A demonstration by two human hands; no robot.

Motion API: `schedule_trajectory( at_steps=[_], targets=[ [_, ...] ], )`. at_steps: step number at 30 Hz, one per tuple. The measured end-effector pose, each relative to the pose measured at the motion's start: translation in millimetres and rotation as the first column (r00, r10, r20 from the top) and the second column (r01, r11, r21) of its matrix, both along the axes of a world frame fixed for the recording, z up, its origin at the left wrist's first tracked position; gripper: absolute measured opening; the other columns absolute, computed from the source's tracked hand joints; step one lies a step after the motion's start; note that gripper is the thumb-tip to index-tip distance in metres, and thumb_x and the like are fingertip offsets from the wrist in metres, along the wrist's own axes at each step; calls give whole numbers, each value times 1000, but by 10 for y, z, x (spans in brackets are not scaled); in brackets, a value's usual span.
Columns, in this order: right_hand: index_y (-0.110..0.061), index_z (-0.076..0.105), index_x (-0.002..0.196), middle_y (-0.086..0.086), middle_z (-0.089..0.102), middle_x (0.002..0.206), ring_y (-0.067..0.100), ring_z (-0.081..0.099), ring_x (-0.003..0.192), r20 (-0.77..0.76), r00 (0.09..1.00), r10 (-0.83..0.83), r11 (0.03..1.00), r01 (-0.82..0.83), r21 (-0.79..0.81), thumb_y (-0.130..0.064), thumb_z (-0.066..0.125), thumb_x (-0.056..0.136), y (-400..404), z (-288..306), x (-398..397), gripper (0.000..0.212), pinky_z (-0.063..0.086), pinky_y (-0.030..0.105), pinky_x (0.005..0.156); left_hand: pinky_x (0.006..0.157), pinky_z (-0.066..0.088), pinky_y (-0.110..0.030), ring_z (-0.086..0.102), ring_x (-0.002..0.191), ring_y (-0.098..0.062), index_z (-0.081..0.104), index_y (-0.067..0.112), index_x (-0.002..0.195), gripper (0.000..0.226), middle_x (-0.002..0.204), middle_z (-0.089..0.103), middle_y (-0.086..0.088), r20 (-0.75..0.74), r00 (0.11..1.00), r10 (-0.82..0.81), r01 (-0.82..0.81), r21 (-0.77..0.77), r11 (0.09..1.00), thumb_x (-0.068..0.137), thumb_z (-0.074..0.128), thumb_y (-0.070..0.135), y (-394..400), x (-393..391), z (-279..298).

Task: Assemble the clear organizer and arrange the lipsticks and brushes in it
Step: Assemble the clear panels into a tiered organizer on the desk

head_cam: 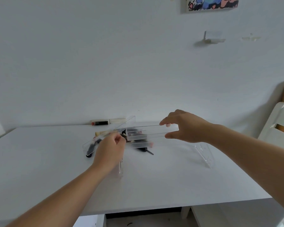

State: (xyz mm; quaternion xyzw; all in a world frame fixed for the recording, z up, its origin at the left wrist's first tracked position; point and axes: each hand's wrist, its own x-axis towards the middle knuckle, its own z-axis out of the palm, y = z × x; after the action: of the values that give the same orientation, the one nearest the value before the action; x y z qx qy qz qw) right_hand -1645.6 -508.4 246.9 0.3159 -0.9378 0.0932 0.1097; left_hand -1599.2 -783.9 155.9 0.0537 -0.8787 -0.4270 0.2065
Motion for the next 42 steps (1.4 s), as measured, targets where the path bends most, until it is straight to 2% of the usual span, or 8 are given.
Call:
schedule_trajectory(
  at_steps=[8, 13, 16, 20, 24, 28, 34, 42],
  targets=[
    [-44, 59, 129, -20, 59, 107, 2, 43, 108, -18, 998, 56, 998, -56, 4, -50, 69, 88, -144, 69, 28, 42, 44, 28, 91, 47, 36, -14, 56, 53, -2, 65, 17, 82, 26, 67, 65, 4, -37, 999, -3, 3, -7, 1000, 101, 53, 29, -167, -86, 56],
    [-45, 59, 128, -20, 58, 106, 1, 45, 107, 33, 999, 40, 997, -42, 69, -51, 68, 88, -172, -49, 24, 41, 46, 29, 91, 51, 53, -37, 51, 44, -10, 66, 25, 89, 18, 57, 60, 15, -31, 997, -69, 72, 99, 993, 101, 53, 29, -266, -86, 103],
    [-45, 59, 128, -21, 58, 105, 1, 45, 105, 40, 998, 43, 996, -45, 71, -52, 68, 88, -213, -111, 10, 41, 46, 29, 90, 49, 58, -48, 57, 59, -16, 69, 31, 90, 24, 81, 71, 13, -45, 994, -95, 103, 235, 966, 101, 47, 29, -317, -39, 123],
    [-45, 58, 128, -21, 58, 104, 0, 44, 101, 29, 998, 60, 996, -62, 61, -54, 67, 88, -306, -157, -2, 42, 44, 27, 88, 52, 55, -36, 52, 57, -8, 69, 43, 95, 26, 64, 60, 13, -73, 984, -164, 177, 225, 958, 102, 44, 42, -347, 30, 44],
    [-46, 58, 128, -22, 58, 104, -1, 43, 100, 9, 997, 76, 995, -76, 59, -56, 66, 87, -332, -197, 8, 42, 42, 24, 86, 56, 50, -31, 50, 57, -10, 69, 44, 108, 27, 60, 54, 17, -75, 979, -189, 202, 264, 943, 105, 43, 36, -392, 20, -55],
    [-47, 58, 128, -23, 57, 103, -2, 41, 98, 3, 997, 73, 997, -73, 37, -55, 66, 88, -297, -242, 45, 42, 40, 24, 84, 59, 54, -35, 51, 64, -15, 71, 41, 115, 28, 74, 55, -13, -75, 973, -216, 229, 283, 931, 102, 46, 40, -443, 5, -77],
    [-45, 59, 129, -23, 57, 103, 0, 43, 100, -23, 997, 69, 996, -68, 51, -55, 66, 88, -263, -238, 98, 42, 38, 23, 85, 58, 49, -24, 51, 61, -13, 72, 40, 115, 38, 67, 46, 8, -63, 967, -245, 253, 290, 923, 91, 46, 55, -435, 20, -78],
    [-42, 59, 132, -20, 57, 114, 5, 47, 105, -20, 996, 85, 992, -83, 100, -52, 66, 90, -282, -270, 181, 44, 37, 25, 90, 63, 55, -26, 58, 64, -5, 69, 46, 115, 43, 84, 70, 11, -28, 963, -269, 267, 265, 927, 80, 49, 61, -437, 11, -109]
  ],
)
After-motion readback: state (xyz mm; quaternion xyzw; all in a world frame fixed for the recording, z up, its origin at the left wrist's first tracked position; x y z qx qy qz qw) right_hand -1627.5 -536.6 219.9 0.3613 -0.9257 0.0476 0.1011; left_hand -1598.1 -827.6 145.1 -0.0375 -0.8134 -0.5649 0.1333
